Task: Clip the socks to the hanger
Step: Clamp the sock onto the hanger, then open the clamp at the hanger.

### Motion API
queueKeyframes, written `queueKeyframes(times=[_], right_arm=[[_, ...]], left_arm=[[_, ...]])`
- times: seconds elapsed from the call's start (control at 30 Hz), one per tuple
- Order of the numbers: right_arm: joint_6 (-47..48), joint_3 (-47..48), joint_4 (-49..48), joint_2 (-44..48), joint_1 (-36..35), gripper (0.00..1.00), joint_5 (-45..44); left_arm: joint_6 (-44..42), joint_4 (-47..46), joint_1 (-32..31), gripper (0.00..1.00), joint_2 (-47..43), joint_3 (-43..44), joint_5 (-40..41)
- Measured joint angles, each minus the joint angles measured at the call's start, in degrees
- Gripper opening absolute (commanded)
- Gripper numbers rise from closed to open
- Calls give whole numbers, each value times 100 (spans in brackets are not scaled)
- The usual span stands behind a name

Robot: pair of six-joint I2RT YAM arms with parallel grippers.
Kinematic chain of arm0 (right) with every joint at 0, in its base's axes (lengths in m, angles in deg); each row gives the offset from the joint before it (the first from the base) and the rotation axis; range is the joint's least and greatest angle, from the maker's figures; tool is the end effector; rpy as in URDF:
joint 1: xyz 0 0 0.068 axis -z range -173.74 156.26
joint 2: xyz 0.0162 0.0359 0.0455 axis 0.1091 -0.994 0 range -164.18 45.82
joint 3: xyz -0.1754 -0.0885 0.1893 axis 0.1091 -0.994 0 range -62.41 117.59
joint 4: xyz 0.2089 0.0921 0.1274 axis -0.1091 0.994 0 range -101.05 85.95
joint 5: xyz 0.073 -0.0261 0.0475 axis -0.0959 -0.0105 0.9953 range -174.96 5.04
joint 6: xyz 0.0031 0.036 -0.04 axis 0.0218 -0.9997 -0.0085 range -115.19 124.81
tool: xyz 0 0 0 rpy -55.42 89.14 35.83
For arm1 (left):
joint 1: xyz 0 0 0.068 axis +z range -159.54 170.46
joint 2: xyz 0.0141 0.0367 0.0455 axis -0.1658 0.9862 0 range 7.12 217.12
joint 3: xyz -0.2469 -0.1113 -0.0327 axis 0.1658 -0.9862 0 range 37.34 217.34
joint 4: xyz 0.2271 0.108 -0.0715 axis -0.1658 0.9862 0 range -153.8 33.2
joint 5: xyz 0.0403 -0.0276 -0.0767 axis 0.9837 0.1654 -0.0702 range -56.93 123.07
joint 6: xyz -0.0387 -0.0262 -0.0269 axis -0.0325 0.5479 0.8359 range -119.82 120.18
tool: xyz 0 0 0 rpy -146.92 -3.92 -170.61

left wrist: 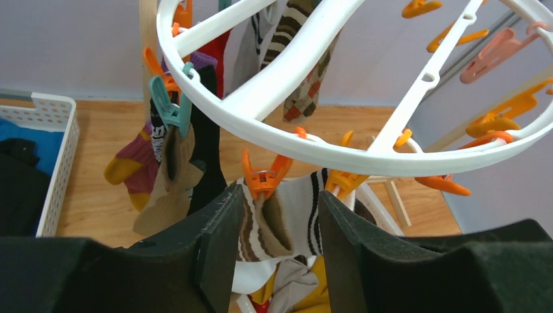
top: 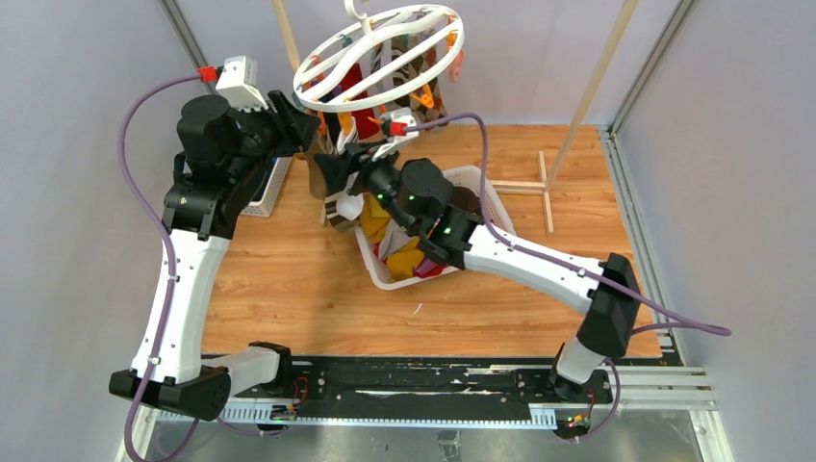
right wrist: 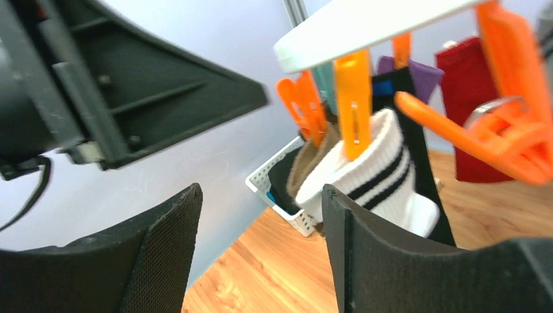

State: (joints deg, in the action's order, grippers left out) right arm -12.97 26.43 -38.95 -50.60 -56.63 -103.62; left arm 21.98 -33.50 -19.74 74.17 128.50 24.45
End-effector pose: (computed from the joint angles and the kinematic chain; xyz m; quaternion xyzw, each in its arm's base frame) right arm 0.1930 0.3520 0.4404 -0.0934 0.5716 0.4536 0.6773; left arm 0.2203 -0.0451 0.4995 -0.0251 0.7434 -0.2373 0.6248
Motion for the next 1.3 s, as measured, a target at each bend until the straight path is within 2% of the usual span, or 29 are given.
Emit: queueKeyframes(times=[0.2,0.4,0.6,0.77,0.93,1.13,1.3], right_arm=[[-837,-957,101,831,1016,71,1209],[-1375,-1355,92,1266,1974,75,2544],[-1941,-1453,-116,1224,2870,77,3954],[-2492,-1333,-577,791,3523,78,5213],[-2872,-1325,-1040,531,3770,80,5928],[-3576,-1137,-2253,236,3845,80,6441],[-4345,-940,-3342,-146,3845,72,6498]], left_arm=[[-66,2,0,50,-15,-4,20],[-94,9,0,45,-20,-22,15],[-149,33,0,37,-26,-22,-173],[-195,109,0,33,-26,-22,-343],[-238,162,0,29,-26,-22,-415],[-275,219,0,28,-26,-22,-492],[-278,251,0,27,-26,-22,-538]])
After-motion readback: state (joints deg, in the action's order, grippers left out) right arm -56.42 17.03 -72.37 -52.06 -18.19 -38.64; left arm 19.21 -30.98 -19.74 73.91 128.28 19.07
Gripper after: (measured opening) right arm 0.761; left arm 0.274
